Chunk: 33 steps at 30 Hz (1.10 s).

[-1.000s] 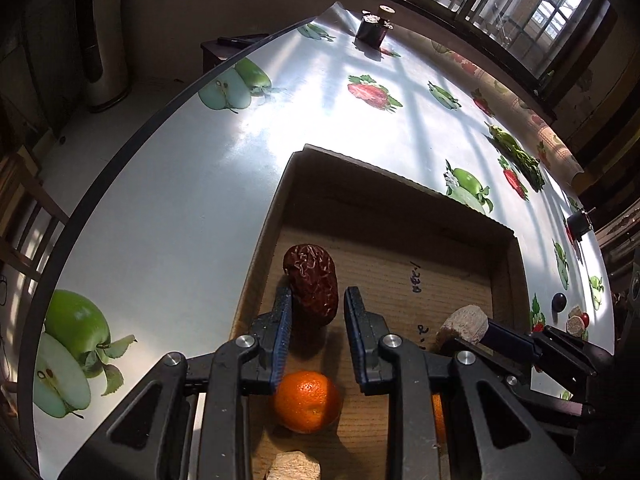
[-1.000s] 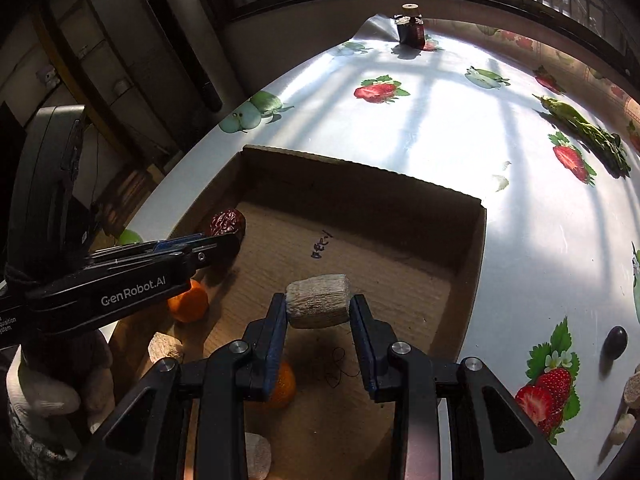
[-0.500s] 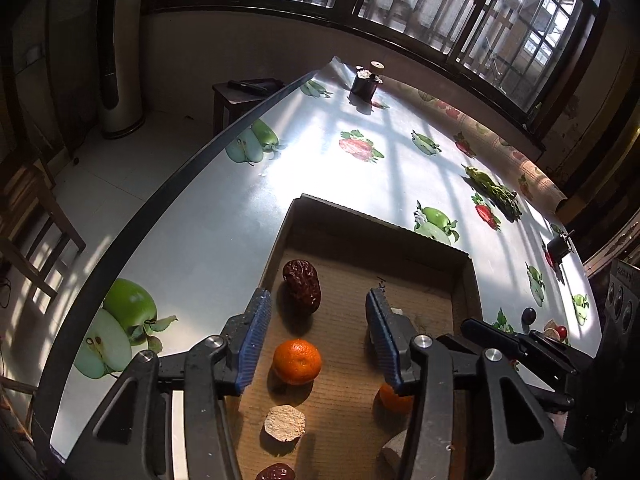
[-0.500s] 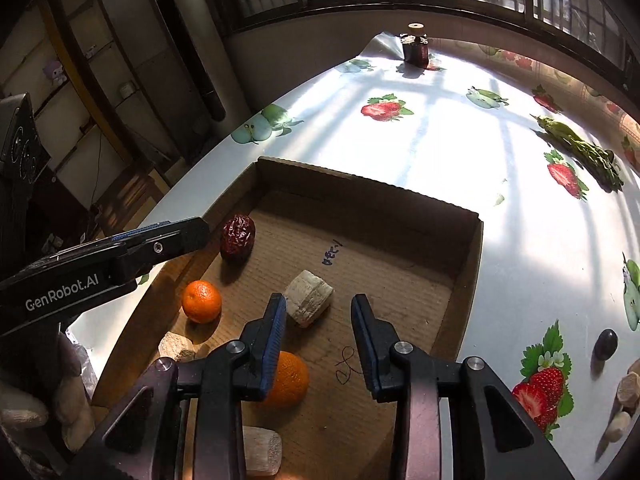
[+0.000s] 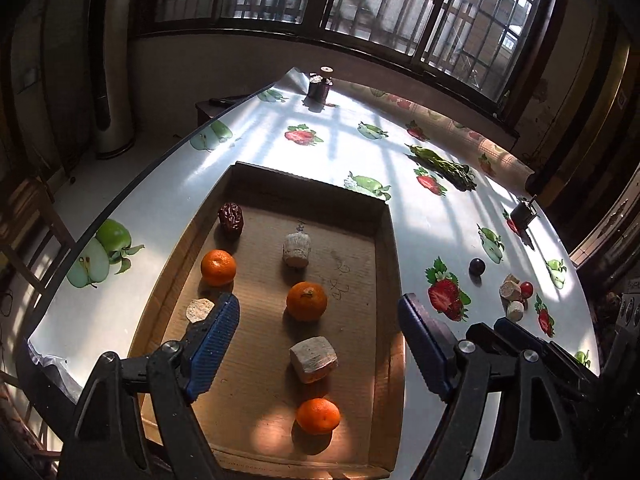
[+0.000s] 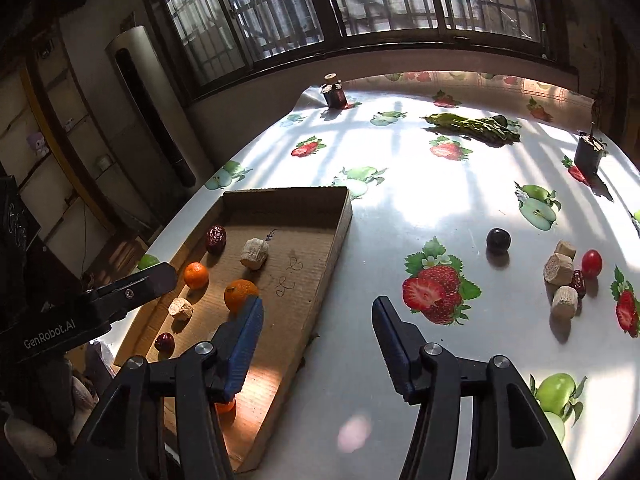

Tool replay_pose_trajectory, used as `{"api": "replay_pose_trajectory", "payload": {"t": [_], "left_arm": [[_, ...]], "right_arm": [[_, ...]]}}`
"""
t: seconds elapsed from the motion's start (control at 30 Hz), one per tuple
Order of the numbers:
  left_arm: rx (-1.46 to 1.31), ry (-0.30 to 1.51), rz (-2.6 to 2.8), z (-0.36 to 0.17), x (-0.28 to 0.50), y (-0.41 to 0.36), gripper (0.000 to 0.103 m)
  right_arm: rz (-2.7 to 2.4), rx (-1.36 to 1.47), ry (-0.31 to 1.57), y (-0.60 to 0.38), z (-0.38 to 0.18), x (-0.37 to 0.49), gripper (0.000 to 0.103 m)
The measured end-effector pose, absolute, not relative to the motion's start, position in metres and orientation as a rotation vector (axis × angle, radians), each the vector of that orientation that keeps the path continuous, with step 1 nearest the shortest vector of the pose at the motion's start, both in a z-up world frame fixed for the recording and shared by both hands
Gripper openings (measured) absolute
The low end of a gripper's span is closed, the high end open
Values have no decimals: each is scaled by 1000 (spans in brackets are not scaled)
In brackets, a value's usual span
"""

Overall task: Organize fruits
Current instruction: 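Withdraw both tools from the box toward the remaining fruit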

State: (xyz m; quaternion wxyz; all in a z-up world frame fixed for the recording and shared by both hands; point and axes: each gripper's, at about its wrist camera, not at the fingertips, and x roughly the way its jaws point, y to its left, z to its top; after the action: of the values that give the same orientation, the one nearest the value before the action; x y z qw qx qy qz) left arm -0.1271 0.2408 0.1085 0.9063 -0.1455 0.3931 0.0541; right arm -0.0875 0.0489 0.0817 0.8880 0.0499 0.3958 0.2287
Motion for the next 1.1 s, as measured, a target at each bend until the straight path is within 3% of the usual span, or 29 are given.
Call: {"api": "replay_pose_trajectory", "payload": {"t": [0.33, 1.1], "left_arm": [[-62, 706, 198, 125, -150, 186, 81], [-38, 768, 181, 104, -137, 179, 81]], "right_arm": [[379, 177, 809, 0, 77, -110, 63], [380, 176, 853, 5, 59, -103, 66]]}}
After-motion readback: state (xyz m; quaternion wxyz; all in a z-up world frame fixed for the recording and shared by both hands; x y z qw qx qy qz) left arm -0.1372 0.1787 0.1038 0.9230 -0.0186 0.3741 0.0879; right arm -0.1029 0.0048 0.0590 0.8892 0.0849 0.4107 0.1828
